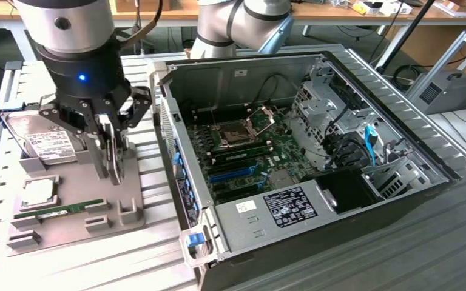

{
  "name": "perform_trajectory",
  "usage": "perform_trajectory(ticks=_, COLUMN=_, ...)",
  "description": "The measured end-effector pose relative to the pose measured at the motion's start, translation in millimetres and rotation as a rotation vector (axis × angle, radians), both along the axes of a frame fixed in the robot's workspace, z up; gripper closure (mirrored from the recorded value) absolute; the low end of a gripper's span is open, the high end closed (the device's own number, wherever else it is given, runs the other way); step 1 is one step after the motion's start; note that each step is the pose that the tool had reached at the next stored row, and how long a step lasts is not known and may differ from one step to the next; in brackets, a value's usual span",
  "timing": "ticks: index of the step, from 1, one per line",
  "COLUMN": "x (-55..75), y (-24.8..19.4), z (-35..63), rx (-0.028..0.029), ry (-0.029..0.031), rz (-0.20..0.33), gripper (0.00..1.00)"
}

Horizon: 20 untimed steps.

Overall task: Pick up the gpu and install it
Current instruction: 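Pick up the gpu and move the gpu toward the slot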

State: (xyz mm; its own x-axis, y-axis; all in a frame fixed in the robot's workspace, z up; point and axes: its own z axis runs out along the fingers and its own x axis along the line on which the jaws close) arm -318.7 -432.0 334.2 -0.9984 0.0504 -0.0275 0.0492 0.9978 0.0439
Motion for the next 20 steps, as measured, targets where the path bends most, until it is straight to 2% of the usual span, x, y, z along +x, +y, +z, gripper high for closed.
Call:
perform_trajectory(ticks=1, x=0.0, y=0.0, z=19.7, rx=0.0000, ry=0.0000, rz=0.000, gripper=0.73)
perform_trajectory(ticks=3, x=0.0, y=0.0, z=40.6, rx=0.0000, ry=0.0000, rz=0.000, gripper=0.73)
perform_trajectory(ticks=4, x=0.0, y=0.0, z=54.6, rx=0.0000, ry=-0.0001, rz=0.000, gripper=0.73)
perform_trajectory(ticks=6, x=0.0, y=0.0, z=69.2, rx=0.0000, ry=-0.0001, rz=0.000, gripper=0.73)
perform_trajectory(ticks=15, x=0.0, y=0.0, z=97.5, rx=0.0000, ry=-0.0001, rz=0.000, gripper=0.73)
perform_trajectory(ticks=20, x=0.0, y=0.0, z=100.0, rx=0.0000, ry=-0.0001, rz=0.000, gripper=0.73)
